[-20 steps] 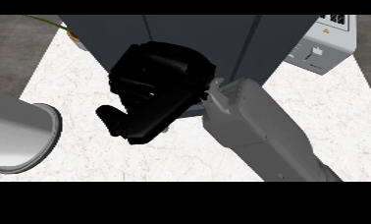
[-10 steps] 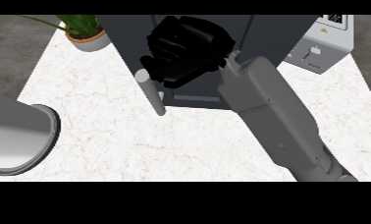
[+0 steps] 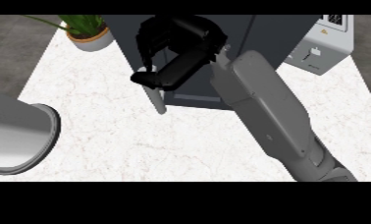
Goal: Pick up the bottled water, place it into the cabinet and close the cabinet
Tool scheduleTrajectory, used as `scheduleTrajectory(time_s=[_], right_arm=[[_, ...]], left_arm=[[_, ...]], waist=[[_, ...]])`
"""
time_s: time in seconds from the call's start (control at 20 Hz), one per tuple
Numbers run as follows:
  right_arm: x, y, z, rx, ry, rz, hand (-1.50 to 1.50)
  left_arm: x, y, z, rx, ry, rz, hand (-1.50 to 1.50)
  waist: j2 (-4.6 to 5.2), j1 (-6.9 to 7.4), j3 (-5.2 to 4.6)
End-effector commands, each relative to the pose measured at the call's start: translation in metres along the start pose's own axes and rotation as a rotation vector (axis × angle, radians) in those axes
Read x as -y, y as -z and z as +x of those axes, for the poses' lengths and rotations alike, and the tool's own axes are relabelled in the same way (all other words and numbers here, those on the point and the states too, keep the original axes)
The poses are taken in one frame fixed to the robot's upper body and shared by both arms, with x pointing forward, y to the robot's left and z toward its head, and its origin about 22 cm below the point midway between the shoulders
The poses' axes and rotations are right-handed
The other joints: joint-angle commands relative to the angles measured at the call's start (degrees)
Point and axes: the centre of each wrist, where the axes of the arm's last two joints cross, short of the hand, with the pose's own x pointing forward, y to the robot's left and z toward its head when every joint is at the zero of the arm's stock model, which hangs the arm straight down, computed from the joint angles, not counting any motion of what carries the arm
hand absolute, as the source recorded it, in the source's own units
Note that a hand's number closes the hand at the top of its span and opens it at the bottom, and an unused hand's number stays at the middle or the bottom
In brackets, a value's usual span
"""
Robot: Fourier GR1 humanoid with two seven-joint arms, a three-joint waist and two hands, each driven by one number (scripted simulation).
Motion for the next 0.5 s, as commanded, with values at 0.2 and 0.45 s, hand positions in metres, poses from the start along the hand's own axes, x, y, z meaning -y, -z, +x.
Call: scheduleTrajectory(time_s=[0.2, 0.45], right_arm=[[0.029, -0.005, 0.07, 0.191, -0.088, -0.252, -1.5], [0.023, 0.005, 0.071, 0.192, -0.089, -0.252, -1.5]], left_arm=[[0.004, 0.006, -0.011, 0.013, -0.017, -0.046, -1.5], [0.008, 0.009, -0.011, -0.003, -0.021, -0.083, -1.5]], waist=[[0.66, 0.14, 0.19], [0.82, 0.72, 0.25]])
